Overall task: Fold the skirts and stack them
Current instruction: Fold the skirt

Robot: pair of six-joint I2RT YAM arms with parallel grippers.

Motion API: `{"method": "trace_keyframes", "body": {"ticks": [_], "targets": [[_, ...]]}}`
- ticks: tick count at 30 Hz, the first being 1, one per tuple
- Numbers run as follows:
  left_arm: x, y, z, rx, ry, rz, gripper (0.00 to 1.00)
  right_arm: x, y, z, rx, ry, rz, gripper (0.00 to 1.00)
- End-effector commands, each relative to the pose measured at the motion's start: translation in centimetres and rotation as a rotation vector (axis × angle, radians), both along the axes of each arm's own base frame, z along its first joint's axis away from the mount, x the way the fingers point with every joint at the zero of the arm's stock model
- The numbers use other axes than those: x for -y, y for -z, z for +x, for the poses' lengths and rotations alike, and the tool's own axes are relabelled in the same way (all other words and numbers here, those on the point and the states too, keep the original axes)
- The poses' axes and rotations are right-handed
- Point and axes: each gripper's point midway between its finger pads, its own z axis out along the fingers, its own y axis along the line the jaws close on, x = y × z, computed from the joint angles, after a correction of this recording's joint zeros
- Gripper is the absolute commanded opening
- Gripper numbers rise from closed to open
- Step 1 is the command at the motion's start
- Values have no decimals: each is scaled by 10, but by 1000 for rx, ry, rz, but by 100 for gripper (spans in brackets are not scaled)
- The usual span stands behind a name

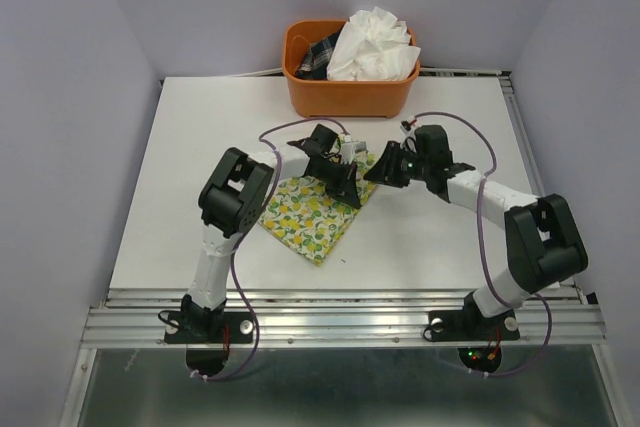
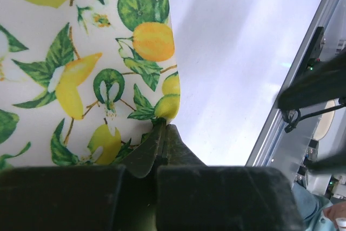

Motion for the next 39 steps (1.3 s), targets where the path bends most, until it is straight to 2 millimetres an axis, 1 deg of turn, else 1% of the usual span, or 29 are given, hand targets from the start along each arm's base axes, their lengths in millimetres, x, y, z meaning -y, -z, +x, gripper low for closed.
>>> {"method": "trace_keyframes", "body": {"ticks": [1, 2, 3, 6, 7, 8, 10, 11, 12, 13, 14, 17, 18, 21, 23, 24, 26, 27, 28, 29, 30, 31, 32, 33, 34, 35, 36, 38, 39], "targets": [[-11, 19, 1, 2, -18, 51, 4, 11, -28, 34, 141, 27, -67, 39], [-11, 18, 1, 2, -19, 50, 5, 15, -34, 44, 175, 37, -82, 40], [-11, 17, 1, 4, -18, 47, 7, 16, -28, 50, 174, 42, -105, 40], [-12, 14, 2, 13, -23, 42, 10, 16, -31, 72, 230, 40, -146, 40], [-12, 15, 1, 12, -23, 42, 11, 15, -28, 77, 231, 40, -156, 40], [-13, 13, 3, 15, -26, 41, 12, 19, -16, 85, 214, 48, -173, 39], [-14, 13, 3, 15, -29, 40, 13, 17, -11, 94, 231, 39, -188, 39], [-14, 12, 3, 18, -30, 39, 13, 17, 3, 99, 217, 35, -202, 39], [-15, 12, 3, 20, -29, 39, 14, 22, 7, 107, 226, 42, -218, 38], [-15, 12, 3, 22, -29, 40, 15, 21, 12, 110, 222, 43, -221, 38], [-15, 12, 4, 29, -28, 41, 15, 21, 28, 112, 202, 35, -235, 38], [-17, 12, 6, 43, -28, 53, 18, 18, 47, 116, 186, 1, -250, 36], [-17, 11, 6, 50, -26, 54, 20, 17, 62, 113, 157, -13, -252, 34], [-19, 6, 4, 67, -6, 57, 23, 11, 71, 105, 137, -64, -225, 31], [-22, 0, 4, 106, 29, 72, 26, 5, 66, 100, 140, -92, -192, 31], [-23, -12, 3, 125, 38, 78, 28, 3, 56, 98, 155, -100, -170, 32], [-28, -23, 6, 191, 68, 77, 31, -1, 38, 98, 189, -111, -145, 34], [-30, -39, 8, 243, 68, 76, 36, -3, 27, 100, 214, -114, -134, 37], [-35, -42, 5, 256, 73, 86, 39, -4, 15, 102, 237, -118, -123, 39], [-39, -56, 7, 315, 79, 88, 42, -5, -3, 103, 280, -122, -116, 40], [-43, -61, 6, 335, 81, 92, 43, -6, -15, 105, 308, -123, -109, 42], [-48, -62, 1, 330, 88, 105, 43, -6, -28, 110, 341, -115, -113, 50], [-53, -66, 2, 356, 96, 111, 43, -4, -41, 111, 384, -119, -128, 55], [-58, -76, 4, 380, 88, 109, 43, -3, -47, 114, 407, -119, -142, 58], [-64, -78, 2, 377, 85, 122, 44, 0, -50, 118, 424, -112, -164, 63], [-69, -81, 4, 384, 80, 128, 44, 2, -57, 123, 446, -104, -180, 64], [-80, -85, 7, 381, 66, 134, 44, 5, -53, 126, 454, -105, -210, 65], [-93, -90, 12, 374, 48, 132, 44, 9, -49, 132, 473, -108, -252, 65], [-99, -94, 15, 378, 36, 129, 44, 9, -38, 133, 458, -119, -268, 65]]}}
